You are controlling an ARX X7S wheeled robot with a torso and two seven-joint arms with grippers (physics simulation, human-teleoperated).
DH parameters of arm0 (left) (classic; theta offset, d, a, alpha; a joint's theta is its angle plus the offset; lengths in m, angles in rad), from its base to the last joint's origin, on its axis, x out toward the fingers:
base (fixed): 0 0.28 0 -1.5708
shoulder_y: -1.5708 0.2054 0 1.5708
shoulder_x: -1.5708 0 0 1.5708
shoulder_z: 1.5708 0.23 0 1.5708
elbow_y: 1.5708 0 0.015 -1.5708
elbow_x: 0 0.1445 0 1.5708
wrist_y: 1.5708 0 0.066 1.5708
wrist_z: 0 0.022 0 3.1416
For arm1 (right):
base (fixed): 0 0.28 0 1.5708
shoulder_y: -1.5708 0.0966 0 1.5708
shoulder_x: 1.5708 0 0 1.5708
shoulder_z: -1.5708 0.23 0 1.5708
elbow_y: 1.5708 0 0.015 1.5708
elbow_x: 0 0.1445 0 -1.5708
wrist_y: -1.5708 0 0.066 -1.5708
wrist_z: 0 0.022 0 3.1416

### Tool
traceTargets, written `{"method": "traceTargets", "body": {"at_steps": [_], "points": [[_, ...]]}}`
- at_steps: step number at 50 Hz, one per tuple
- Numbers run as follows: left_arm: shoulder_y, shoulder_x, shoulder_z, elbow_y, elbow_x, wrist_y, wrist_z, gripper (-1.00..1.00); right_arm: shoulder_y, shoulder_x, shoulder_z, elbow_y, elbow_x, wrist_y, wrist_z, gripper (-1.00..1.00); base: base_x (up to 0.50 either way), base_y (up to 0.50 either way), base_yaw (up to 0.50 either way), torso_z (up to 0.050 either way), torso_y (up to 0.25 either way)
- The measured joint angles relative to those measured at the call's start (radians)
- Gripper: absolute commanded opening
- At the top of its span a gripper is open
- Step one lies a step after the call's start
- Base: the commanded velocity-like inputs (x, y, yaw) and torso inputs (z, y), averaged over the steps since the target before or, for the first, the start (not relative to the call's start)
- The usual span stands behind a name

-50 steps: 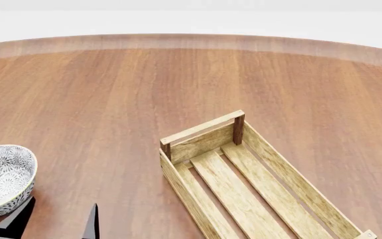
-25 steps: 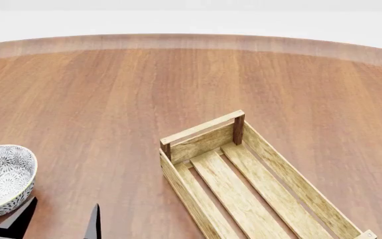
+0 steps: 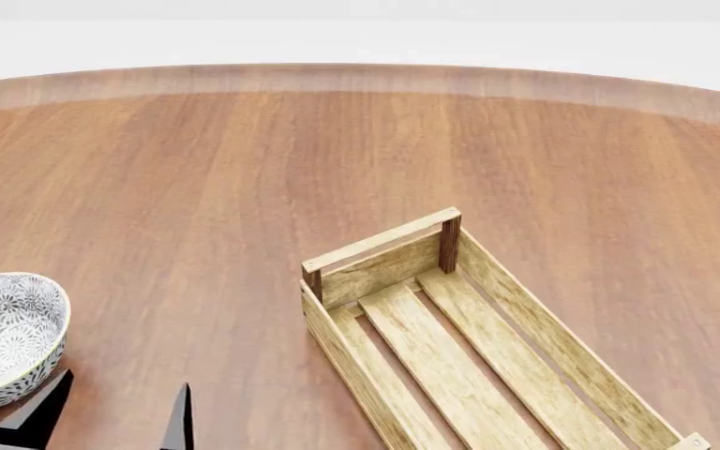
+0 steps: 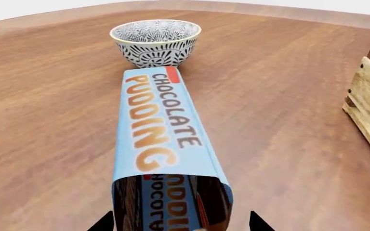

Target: Pick up the chocolate pudding and put it in the tray.

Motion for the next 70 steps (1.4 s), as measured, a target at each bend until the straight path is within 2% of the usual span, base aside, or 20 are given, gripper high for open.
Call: {"method": "traceTargets", "body": {"at_steps": [15, 39, 70], "points": [[0.003, -0.005, 0.006, -0.002, -0.005, 0.008, -0.005, 1.00, 0.005, 0.012, 0.004, 0.000, 0.040, -0.006, 0.009, -1.00, 0.00, 0.00, 0.00, 0.000, 0.000], [0.005, -0.018, -0.001, -0.005, -0.022, 0.015, -0.014, 1.00, 0.034, 0.106, 0.130, -0.160, 0.142, 0.090, 0.075, -1.00, 0.00, 0.00, 0.00, 0.000, 0.000], [0.002, -0.024, 0.004, -0.020, -0.032, 0.030, -0.023, 1.00, 0.105, 0.169, 0.232, -0.295, 0.221, 0.197, 0.144, -1.00, 0.00, 0.00, 0.00, 0.000, 0.000]]}}
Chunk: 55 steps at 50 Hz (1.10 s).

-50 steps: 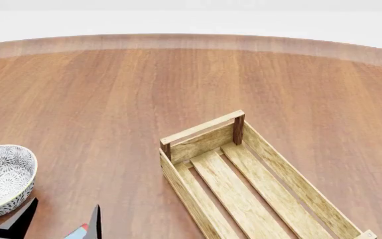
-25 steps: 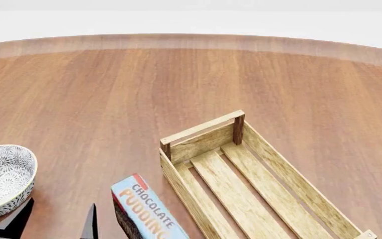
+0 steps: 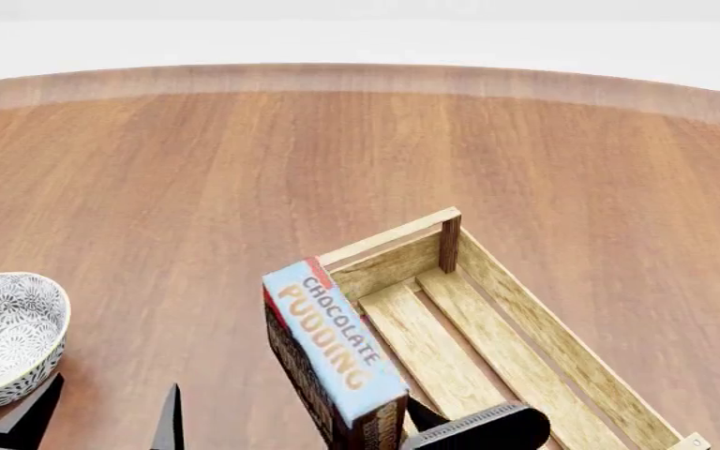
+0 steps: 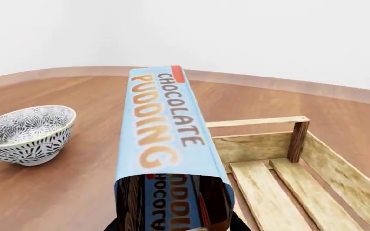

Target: Pick up the chocolate pudding and put it in the tray.

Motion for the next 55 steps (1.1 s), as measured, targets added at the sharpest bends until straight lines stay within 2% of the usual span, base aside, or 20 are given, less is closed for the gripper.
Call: {"method": "traceTargets", "body": {"at_steps": [22, 55], "points": [[-0.007, -0.004, 0.007, -0.009, -0.004, 0.004, -0.006, 1.00, 0.058, 0.022, 0.078, 0.060, 0.029, 0.001, 0.032, -1.00, 0.00, 0.00, 0.00, 0.000, 0.000], [-0.010, -0.007, 0.019, -0.032, -0.011, 0.021, -0.011, 1.00, 0.136, 0.004, 0.134, 0.320, -0.022, -0.134, 0.082, -1.00, 0.00, 0.00, 0.00, 0.000, 0.000]]}}
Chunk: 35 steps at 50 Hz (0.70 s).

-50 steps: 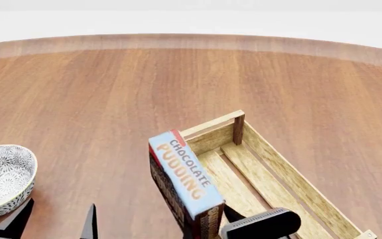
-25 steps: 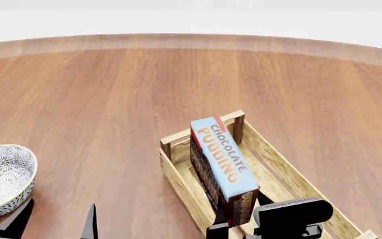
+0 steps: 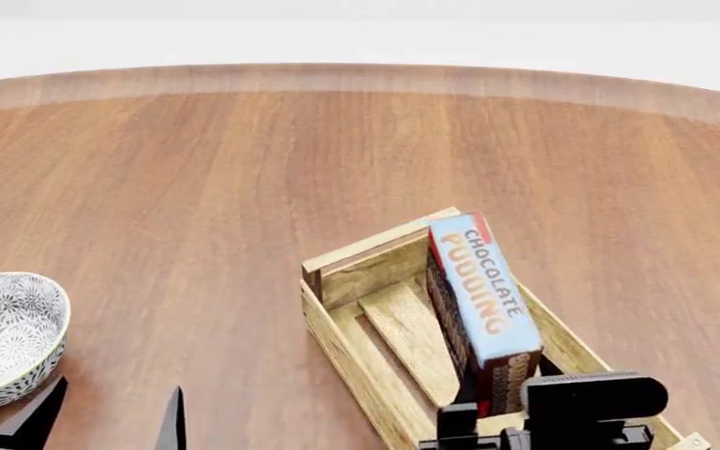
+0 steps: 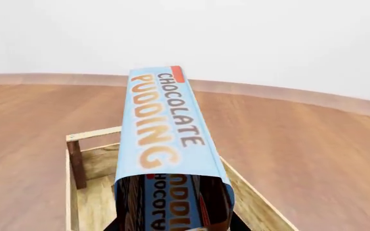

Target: Pick up the chocolate pudding and put it in the tray.

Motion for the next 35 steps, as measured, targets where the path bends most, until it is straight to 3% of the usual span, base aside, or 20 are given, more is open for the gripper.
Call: {"method": "traceTargets", "body": {"at_steps": [33, 34, 35], "points": [[-0.010, -0.002, 0.012, -0.022, -0.006, 0.012, -0.006, 1.00, 0.046, -0.023, -0.008, 0.190, -0.043, -0.088, 0.015, -1.00, 0.00, 0.00, 0.00, 0.000, 0.000], [-0.010, -0.002, 0.012, -0.022, -0.006, 0.012, -0.006, 1.00, 0.046, -0.024, -0.008, 0.192, -0.043, -0.089, 0.016, 1.00, 0.00, 0.00, 0.00, 0.000, 0.000], [-0.010, -0.002, 0.012, -0.022, -0.006, 0.012, -0.006, 1.00, 0.047, -0.024, -0.008, 0.194, -0.046, -0.090, 0.016, 1.00, 0.00, 0.00, 0.00, 0.000, 0.000]]}}
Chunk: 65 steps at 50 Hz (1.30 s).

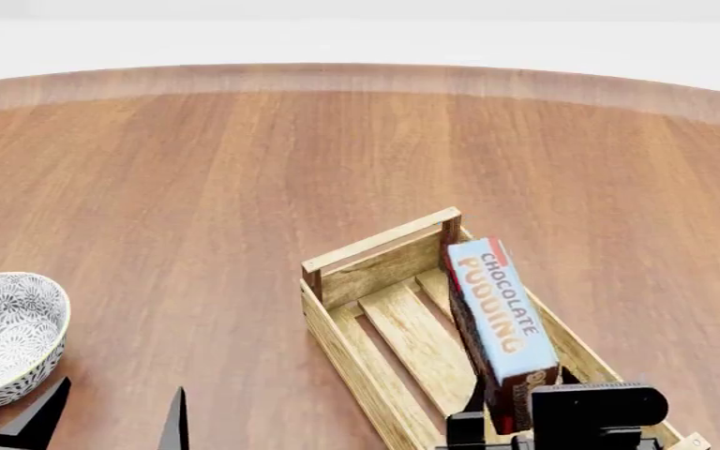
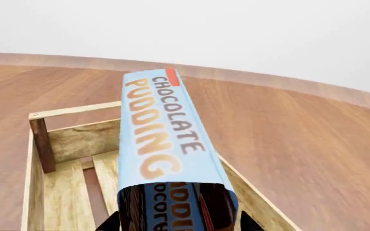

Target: Pick up the chocolate pudding and put it in the tray.

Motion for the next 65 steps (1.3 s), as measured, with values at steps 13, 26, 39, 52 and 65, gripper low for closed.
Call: {"method": "traceTargets", "body": {"at_steps": [13, 26, 39, 52, 65], "points": [[-0.002, -0.004, 0.006, 0.013, -0.002, -0.009, -0.007, 1.00, 0.001, 0.003, 0.004, -0.006, -0.016, 0.006, 0.007, 1.00, 0.00, 0.00, 0.00, 0.000, 0.000], [-0.005, -0.009, 0.013, 0.026, -0.002, -0.017, -0.015, 1.00, 0.000, 0.006, 0.004, -0.013, -0.018, 0.009, 0.011, 1.00, 0.00, 0.00, 0.00, 0.000, 0.000], [-0.007, -0.012, 0.018, 0.036, -0.004, -0.021, -0.021, 1.00, -0.010, 0.012, 0.010, -0.045, -0.007, 0.015, 0.017, 1.00, 0.00, 0.00, 0.00, 0.000, 0.000], [-0.015, -0.027, 0.014, 0.100, -0.009, -0.053, -0.042, 1.00, -0.062, 0.041, 0.036, -0.209, 0.042, 0.047, 0.035, 1.00, 0.00, 0.00, 0.00, 0.000, 0.000], [-0.018, -0.052, 0.004, 0.196, -0.023, -0.099, -0.069, 1.00, -0.144, 0.098, 0.070, -0.491, 0.103, 0.110, 0.076, 1.00, 0.00, 0.00, 0.00, 0.000, 0.000]]}}
